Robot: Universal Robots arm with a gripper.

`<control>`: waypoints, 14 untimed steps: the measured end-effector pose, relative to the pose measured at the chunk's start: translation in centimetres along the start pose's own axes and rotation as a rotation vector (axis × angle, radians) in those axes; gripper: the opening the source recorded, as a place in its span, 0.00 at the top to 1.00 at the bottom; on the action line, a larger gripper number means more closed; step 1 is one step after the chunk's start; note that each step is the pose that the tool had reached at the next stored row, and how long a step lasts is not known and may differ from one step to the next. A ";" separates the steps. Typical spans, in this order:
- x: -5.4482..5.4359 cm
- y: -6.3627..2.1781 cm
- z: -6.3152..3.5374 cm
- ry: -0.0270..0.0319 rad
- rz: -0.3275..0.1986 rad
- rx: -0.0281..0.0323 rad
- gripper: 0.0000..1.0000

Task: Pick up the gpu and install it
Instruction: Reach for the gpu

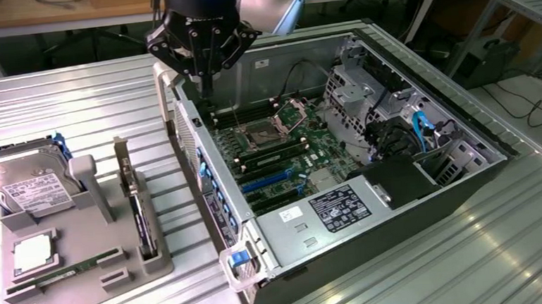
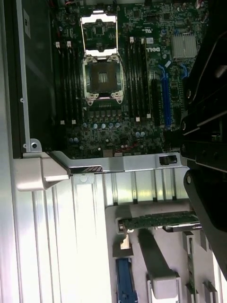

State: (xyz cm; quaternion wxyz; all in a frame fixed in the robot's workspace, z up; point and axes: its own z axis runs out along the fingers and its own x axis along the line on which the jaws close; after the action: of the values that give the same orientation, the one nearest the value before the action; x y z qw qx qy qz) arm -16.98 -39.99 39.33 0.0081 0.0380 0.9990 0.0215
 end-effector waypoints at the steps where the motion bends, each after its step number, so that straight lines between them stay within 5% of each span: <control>1: 0.0 -0.01 0.00 0.0003 0.000 0.0000 0.89; 14: 0.4 -0.05 -0.01 0.0028 0.000 0.0002 0.89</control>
State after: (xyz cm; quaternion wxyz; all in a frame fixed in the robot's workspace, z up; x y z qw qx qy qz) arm -17.42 -40.01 39.33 0.0067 0.0380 0.9990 0.0215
